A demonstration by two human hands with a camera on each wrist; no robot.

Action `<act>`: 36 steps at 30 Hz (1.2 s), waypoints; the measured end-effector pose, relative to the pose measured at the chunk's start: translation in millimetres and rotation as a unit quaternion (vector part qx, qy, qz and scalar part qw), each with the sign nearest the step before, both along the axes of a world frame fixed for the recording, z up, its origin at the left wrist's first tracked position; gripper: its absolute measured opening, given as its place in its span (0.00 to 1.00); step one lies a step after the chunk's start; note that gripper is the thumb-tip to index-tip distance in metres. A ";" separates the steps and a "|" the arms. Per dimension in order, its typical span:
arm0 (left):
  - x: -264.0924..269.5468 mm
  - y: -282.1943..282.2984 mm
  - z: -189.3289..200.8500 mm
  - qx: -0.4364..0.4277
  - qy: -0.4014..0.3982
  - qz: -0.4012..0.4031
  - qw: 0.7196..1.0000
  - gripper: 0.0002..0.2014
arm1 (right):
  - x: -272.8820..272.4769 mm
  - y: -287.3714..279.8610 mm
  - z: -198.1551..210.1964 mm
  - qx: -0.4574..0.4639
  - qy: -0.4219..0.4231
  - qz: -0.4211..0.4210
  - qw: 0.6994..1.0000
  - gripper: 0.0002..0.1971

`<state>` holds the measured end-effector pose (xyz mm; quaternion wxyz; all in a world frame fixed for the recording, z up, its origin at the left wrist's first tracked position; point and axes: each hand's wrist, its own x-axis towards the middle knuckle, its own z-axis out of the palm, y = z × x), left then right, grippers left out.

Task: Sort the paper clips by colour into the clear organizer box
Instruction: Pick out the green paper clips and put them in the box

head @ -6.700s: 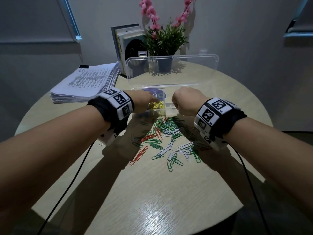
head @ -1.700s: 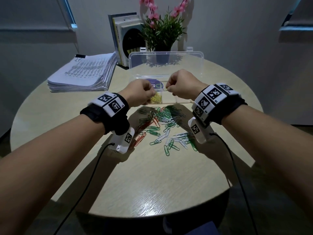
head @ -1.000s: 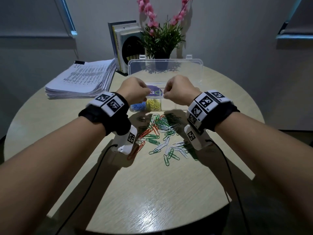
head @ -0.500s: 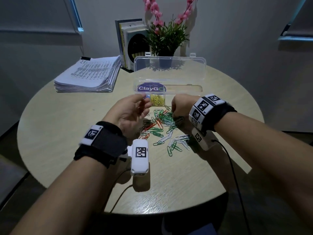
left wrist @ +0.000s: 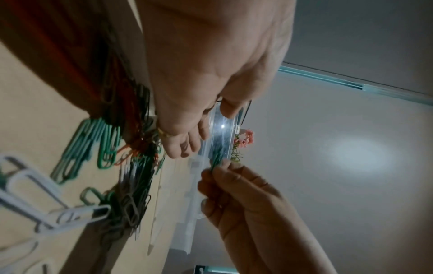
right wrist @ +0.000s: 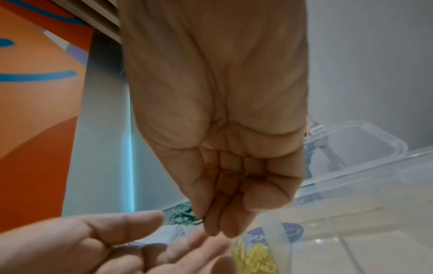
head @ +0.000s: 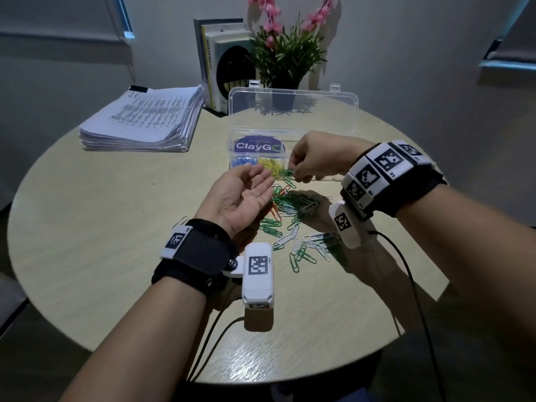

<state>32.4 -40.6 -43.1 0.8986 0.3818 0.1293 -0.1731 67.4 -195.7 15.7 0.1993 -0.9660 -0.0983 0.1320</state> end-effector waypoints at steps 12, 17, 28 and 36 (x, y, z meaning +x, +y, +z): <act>11.6 4.4 -5.7 -0.125 0.037 0.033 0.991 0.16 | 9.3 -1.5 -22.0 -0.133 -0.028 -0.020 0.990 0.10; 10.9 8.0 -7.2 -0.102 0.038 0.042 0.993 0.12 | 8.0 -8.0 -33.5 -0.161 -0.013 -0.009 0.987 0.10; 12.0 6.5 -10.2 -0.083 0.044 0.046 0.994 0.10 | 4.2 4.0 -35.7 -0.171 -0.013 -0.014 0.985 0.16; 12.9 8.0 -13.4 -0.078 0.037 0.044 0.995 0.10 | 6.1 7.2 -39.2 -0.159 -0.015 -0.026 0.987 0.13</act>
